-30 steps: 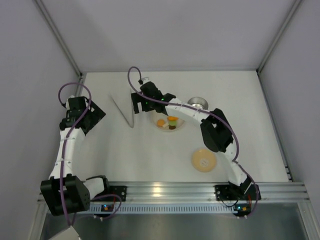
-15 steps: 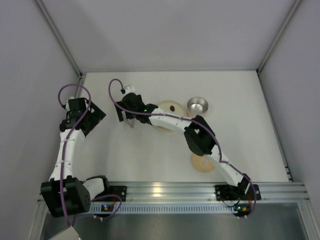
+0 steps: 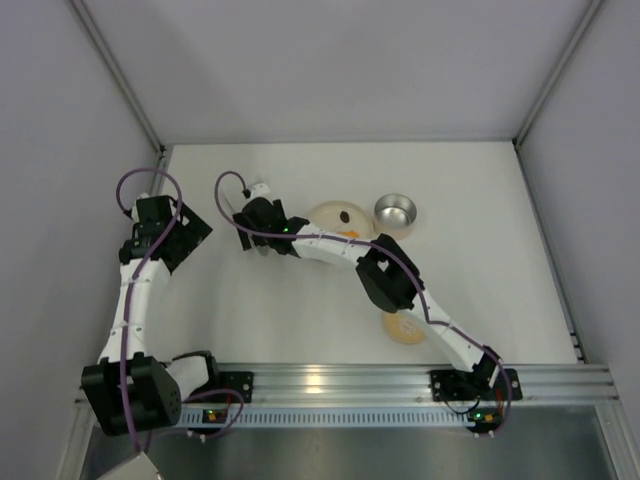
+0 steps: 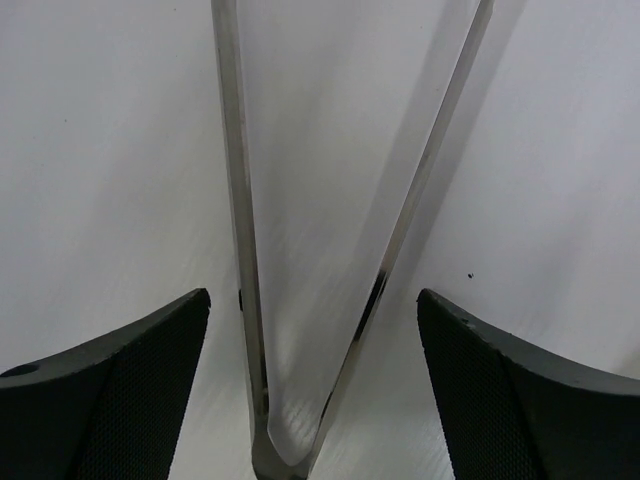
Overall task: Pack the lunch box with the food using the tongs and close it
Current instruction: Move the clamp to the center of the board.
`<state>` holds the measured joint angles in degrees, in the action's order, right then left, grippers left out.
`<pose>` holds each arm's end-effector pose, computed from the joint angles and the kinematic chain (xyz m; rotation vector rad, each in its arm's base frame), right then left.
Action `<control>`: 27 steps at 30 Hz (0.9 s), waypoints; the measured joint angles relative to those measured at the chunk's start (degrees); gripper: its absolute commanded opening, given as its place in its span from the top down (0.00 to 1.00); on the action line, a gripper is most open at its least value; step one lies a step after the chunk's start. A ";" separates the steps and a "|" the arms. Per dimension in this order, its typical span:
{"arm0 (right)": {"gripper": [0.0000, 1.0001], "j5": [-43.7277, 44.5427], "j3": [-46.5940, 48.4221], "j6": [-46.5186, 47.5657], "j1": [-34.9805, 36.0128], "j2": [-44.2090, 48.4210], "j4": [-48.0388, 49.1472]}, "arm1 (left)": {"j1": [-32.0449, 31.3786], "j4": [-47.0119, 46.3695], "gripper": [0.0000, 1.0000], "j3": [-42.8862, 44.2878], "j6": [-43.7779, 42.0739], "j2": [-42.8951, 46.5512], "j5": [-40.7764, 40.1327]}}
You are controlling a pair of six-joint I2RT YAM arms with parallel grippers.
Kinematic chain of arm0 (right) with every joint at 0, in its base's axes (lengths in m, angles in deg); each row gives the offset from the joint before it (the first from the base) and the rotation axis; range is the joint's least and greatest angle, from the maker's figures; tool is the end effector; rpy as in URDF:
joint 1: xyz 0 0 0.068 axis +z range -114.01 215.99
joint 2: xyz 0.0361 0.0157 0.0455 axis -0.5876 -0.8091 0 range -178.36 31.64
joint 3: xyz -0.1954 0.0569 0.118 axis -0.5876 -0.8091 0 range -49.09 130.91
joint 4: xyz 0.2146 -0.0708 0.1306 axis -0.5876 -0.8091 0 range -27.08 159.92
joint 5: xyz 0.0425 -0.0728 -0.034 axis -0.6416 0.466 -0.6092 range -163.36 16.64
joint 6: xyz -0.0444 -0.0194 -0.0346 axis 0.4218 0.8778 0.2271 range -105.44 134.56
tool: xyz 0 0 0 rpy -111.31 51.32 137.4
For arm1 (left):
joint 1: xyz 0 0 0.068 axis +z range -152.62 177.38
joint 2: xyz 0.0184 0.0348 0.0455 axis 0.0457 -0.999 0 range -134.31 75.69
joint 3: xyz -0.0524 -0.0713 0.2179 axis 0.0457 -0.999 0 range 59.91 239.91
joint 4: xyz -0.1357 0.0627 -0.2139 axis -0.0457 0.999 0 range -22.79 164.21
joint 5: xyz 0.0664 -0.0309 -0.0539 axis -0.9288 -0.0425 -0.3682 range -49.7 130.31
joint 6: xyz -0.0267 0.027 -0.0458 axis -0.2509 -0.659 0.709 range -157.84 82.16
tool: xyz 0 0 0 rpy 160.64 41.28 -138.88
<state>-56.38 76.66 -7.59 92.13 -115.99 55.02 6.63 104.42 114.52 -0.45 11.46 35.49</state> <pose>0.3180 0.4512 0.1293 -0.4878 2.1611 0.4432 0.2497 0.0444 0.2486 -0.9819 2.1774 -0.1322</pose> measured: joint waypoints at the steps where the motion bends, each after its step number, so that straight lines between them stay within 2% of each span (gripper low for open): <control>1: 0.19 0.07 0.00 0.07 0.00 -0.07 0.00 | 0.02 0.00 0.02 0.00 0.00 0.00 0.09; 4: 0.31 0.61 0.00 0.22 0.02 -0.24 0.07 | 0.02 0.00 0.02 -0.02 0.00 0.00 0.22; 7: 0.47 1.07 0.00 1.14 0.07 -0.26 0.07 | 0.02 0.00 0.02 -0.04 0.00 0.00 0.52; 8: 0.56 1.31 0.00 1.38 0.11 -0.28 0.04 | 0.02 -0.02 0.02 -0.09 0.00 0.00 0.63; 12: 0.69 2.45 -1.29 2.14 0.39 -0.09 1.42 | 0.02 -0.04 0.02 -0.17 -0.02 0.00 0.81; 18: 0.71 4.85 -11.98 2.86 1.38 5.73 4.98 | 0.04 -0.11 0.02 -0.31 -0.02 0.00 0.96; 27: 0.69 6.60 -36.68 3.08 4.70 22.51 4.85 | 0.04 -0.13 0.02 -0.33 -0.02 0.02 1.01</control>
<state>-49.78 39.99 -4.51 96.83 -93.48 59.87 6.68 104.29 114.19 -0.47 11.49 36.49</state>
